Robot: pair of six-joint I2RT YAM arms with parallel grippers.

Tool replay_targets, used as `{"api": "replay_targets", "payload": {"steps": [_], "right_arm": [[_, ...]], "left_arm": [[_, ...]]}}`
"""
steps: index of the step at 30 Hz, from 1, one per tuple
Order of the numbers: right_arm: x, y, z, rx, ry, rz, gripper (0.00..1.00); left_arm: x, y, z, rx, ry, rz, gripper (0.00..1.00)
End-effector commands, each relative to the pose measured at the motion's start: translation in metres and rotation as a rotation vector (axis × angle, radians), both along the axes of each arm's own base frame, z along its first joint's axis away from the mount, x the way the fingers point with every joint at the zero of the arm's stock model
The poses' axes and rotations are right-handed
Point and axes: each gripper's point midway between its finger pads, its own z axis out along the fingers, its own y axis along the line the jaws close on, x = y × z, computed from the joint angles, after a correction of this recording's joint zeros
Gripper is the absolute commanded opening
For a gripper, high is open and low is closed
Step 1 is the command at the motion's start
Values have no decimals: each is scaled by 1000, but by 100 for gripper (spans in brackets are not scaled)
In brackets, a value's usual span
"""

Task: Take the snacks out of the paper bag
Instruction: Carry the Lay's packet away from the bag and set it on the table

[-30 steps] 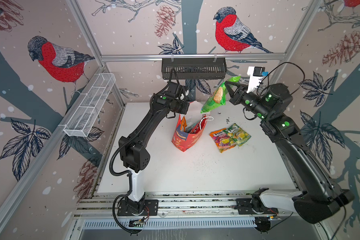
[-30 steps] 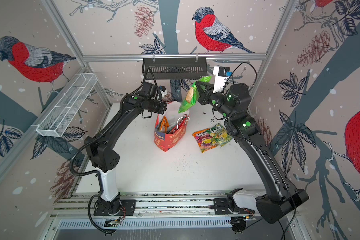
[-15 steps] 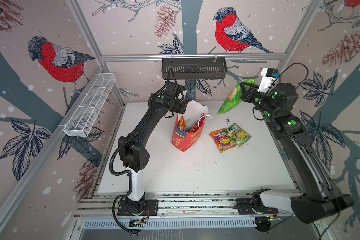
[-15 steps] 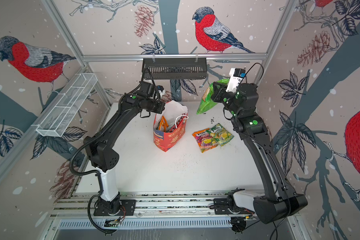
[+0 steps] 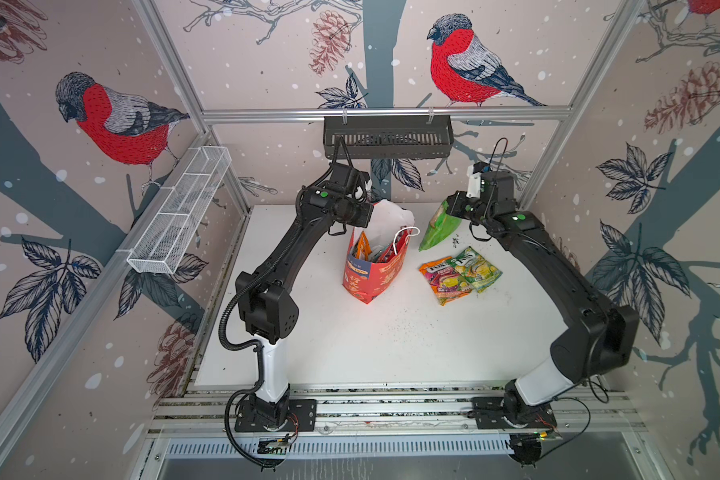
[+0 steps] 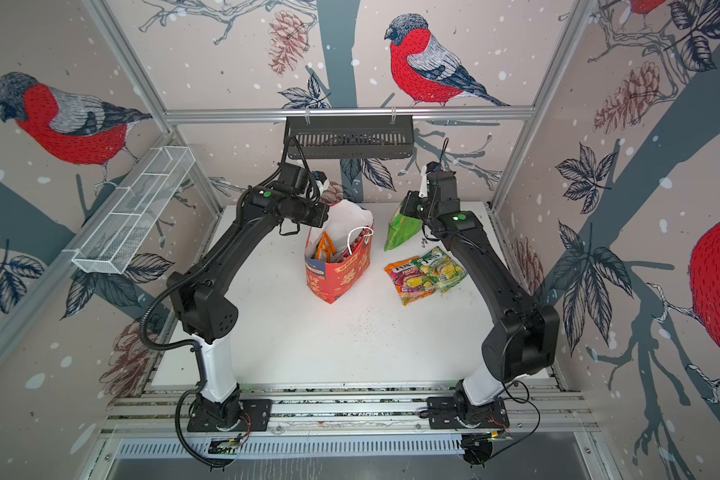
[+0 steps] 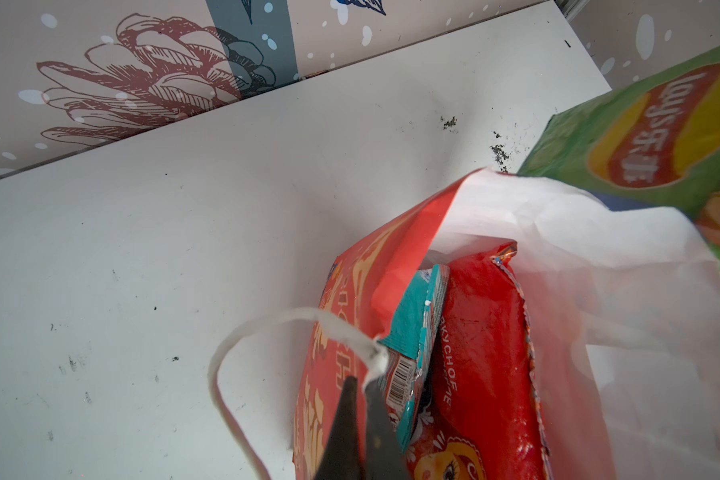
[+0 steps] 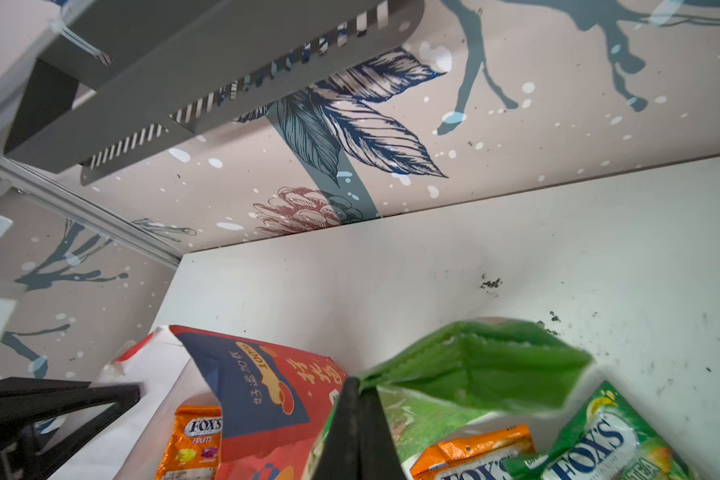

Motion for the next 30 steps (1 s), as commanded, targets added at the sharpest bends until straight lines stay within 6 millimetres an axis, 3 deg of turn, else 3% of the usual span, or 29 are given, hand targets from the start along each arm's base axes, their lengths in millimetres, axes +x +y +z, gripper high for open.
{"api": "replay_targets", "payload": {"steps": [1, 7, 12, 16, 19, 26, 30], "right_arm": [[21, 14, 1, -7, -49, 34, 0], [46, 32, -39, -2, 17, 76, 0], [47, 31, -89, 54, 156, 139, 0], [37, 9, -128, 5, 292, 117, 0], [27, -15, -146, -49, 356, 75, 0], [21, -66, -166, -165, 420, -34, 0], [30, -78, -171, -208, 420, -53, 0]], "left_arm": [[-5, 3, -6, 17, 30, -6, 0], [-7, 3, -3, 18, 26, -9, 0], [-6, 4, -2, 22, 21, -4, 0], [-6, 6, 0, 34, 17, -2, 0], [-5, 7, 1, 37, 14, -2, 0], [-6, 6, 1, 38, 17, -6, 0], [-7, 7, 0, 41, 20, -5, 0]]}}
